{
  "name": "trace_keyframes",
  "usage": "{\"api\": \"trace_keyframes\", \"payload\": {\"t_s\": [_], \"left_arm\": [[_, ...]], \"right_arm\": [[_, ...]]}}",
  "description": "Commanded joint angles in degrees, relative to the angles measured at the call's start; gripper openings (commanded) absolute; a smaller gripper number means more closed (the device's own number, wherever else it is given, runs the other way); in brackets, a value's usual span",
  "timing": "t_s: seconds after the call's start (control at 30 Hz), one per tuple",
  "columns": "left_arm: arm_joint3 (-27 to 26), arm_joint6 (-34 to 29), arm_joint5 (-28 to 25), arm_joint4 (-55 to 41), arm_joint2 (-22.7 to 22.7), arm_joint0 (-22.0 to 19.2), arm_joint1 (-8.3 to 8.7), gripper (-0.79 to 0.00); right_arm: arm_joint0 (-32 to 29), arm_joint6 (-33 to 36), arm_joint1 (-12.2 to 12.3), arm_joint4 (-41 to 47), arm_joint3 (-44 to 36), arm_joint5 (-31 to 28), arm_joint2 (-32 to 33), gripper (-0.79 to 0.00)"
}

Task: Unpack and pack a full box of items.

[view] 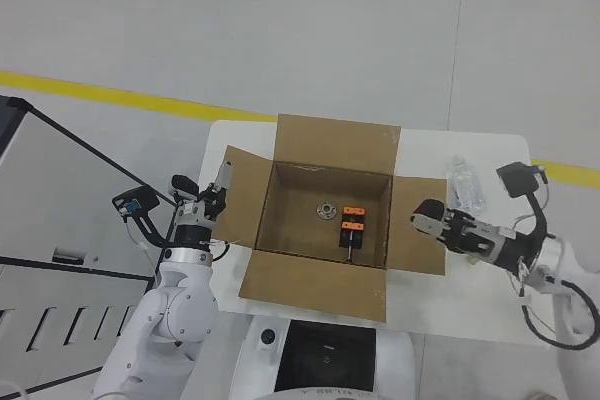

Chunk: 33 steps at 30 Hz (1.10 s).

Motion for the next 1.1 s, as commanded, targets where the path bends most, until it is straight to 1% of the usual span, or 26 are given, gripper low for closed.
{"api": "trace_keyframes", "payload": {"t_s": [0.0,0.1,0.17,0.2,0.23,0.27,0.3,0.33,0.37,0.67,0.7,0.73,0.77,0.83,0.87,0.93,1.0,1.07], "left_arm": [[0.00,0.00,-0.01,0.00,0.00,0.01,0.00,0.000],[0.00,0.00,-0.01,0.00,0.00,0.01,0.00,0.000],[0.00,0.00,-0.01,0.00,0.00,0.01,0.00,0.000],[0.00,0.00,-0.01,0.00,0.00,0.01,0.00,0.000],[0.00,0.00,-0.01,0.00,0.00,0.01,0.00,0.000],[0.00,0.00,-0.01,0.00,0.00,0.01,0.00,0.000],[0.00,0.00,-0.01,0.00,0.00,0.01,0.00,0.000],[0.00,0.00,-0.01,0.00,0.00,0.01,0.00,0.000],[0.00,0.00,-0.01,0.00,0.00,0.01,0.00,0.000],[0.00,0.00,-0.01,0.00,0.00,0.01,0.00,0.000],[0.00,0.00,-0.01,0.00,0.00,0.01,0.00,0.000],[0.00,0.00,-0.01,0.00,0.00,0.01,0.00,0.000],[0.00,0.00,-0.01,0.00,0.00,0.01,0.00,0.000],[0.00,0.00,-0.01,0.00,0.00,0.01,0.00,0.000],[0.00,0.00,-0.01,0.00,0.00,0.01,0.00,0.000],[0.00,0.00,-0.01,0.00,0.00,0.01,0.00,0.000],[0.00,0.00,-0.01,0.00,0.00,0.01,0.00,0.000],[0.00,0.00,-0.01,0.00,0.00,0.01,0.00,0.000]], "right_arm": [[9.17,-0.63,-0.24,-5.76,3.69,-0.70,-9.62,-0.483],[21.08,-3.69,-1.46,-16.59,11.88,-1.11,-23.98,-0.477],[27.54,-6.36,-2.68,-23.75,18.31,-1.28,-32.72,-0.471],[30.23,-7.56,-3.38,-25.21,21.59,-1.73,-36.46,-0.462],[32.35,-8.30,-4.13,-23.99,24.69,-1.96,-39.52,-0.446],[34.38,-7.79,-4.82,-21.27,26.47,-2.57,-42.01,-0.409],[36.79,-6.32,-5.31,-20.49,26.73,-2.62,-43.78,-0.089],[38.78,-5.77,-5.67,-20.26,25.58,-1.35,-44.61,0.000],[39.78,-6.15,-5.95,-17.32,22.92,-0.01,-44.45,0.000],[39.78,-6.15,-5.95,-17.32,22.92,-0.01,-44.45,0.000],[39.66,-6.36,-5.93,-17.79,23.12,0.13,-44.48,0.000],[39.29,-6.84,-5.88,-20.56,24.12,0.54,-45.11,0.000],[39.17,-6.54,-5.98,-23.31,25.80,0.74,-46.72,0.000],[39.63,-6.88,-6.47,-23.26,30.29,0.47,-48.87,0.000],[40.20,-6.86,-6.71,-25.39,32.86,0.58,-50.30,0.000],[41.29,-8.98,-7.52,-27.66,38.02,1.42,-52.93,0.000],[42.57,-10.91,-8.52,-27.58,43.48,0.10,-55.34,0.000],[44.56,-12.63,-9.77,-28.87,48.58,0.20,-58.03,0.000]]}}
